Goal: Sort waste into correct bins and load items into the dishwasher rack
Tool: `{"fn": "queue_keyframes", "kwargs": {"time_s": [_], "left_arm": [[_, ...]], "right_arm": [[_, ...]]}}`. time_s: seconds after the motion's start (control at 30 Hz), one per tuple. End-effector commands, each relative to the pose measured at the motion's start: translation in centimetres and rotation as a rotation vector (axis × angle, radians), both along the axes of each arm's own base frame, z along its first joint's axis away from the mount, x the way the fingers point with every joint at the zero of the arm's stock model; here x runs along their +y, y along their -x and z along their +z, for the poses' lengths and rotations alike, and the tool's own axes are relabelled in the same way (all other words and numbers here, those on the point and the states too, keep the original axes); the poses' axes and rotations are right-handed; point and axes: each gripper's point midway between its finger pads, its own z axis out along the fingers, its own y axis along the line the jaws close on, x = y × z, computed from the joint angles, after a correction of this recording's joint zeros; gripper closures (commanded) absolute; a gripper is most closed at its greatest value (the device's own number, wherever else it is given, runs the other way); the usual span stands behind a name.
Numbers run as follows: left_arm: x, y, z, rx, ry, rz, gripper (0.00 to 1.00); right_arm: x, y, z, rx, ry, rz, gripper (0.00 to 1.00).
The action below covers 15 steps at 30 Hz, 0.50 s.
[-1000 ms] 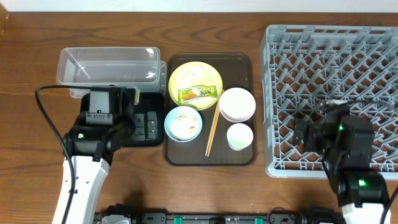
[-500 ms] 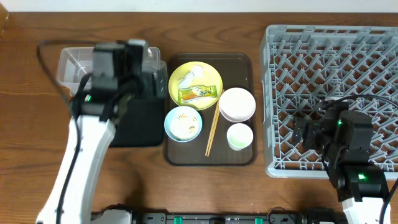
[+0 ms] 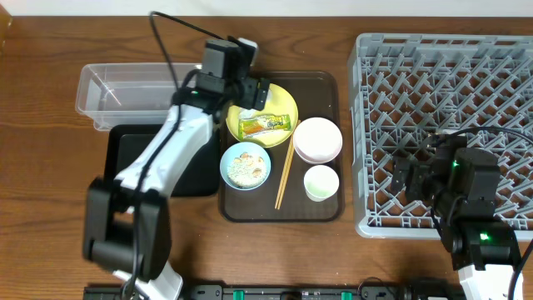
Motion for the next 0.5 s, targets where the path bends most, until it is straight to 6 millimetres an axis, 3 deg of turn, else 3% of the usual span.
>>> {"fn": "queue_keyframes", "kwargs": {"time_s": [0.0, 0.27, 0.47], "left_arm": [[-0.8, -0.8, -2.5, 0.016, -0.035, -0.018, 0.06], [-1.7, -0.6, -8.6, 0.111, -0.066, -0.037, 0.11], [-1.6, -0.2, -10.9, 0.157, -0.081, -0.039, 0.2]], "right_arm": [[0.4, -0.2, 0.8, -0.019, -0.005, 0.013, 0.01], [0.4, -0.2, 0.8, -0.018, -0.005, 0.013, 0.01], [0.5, -0.2, 0.8, -0.016, -0.005, 0.013, 0.01]]}}
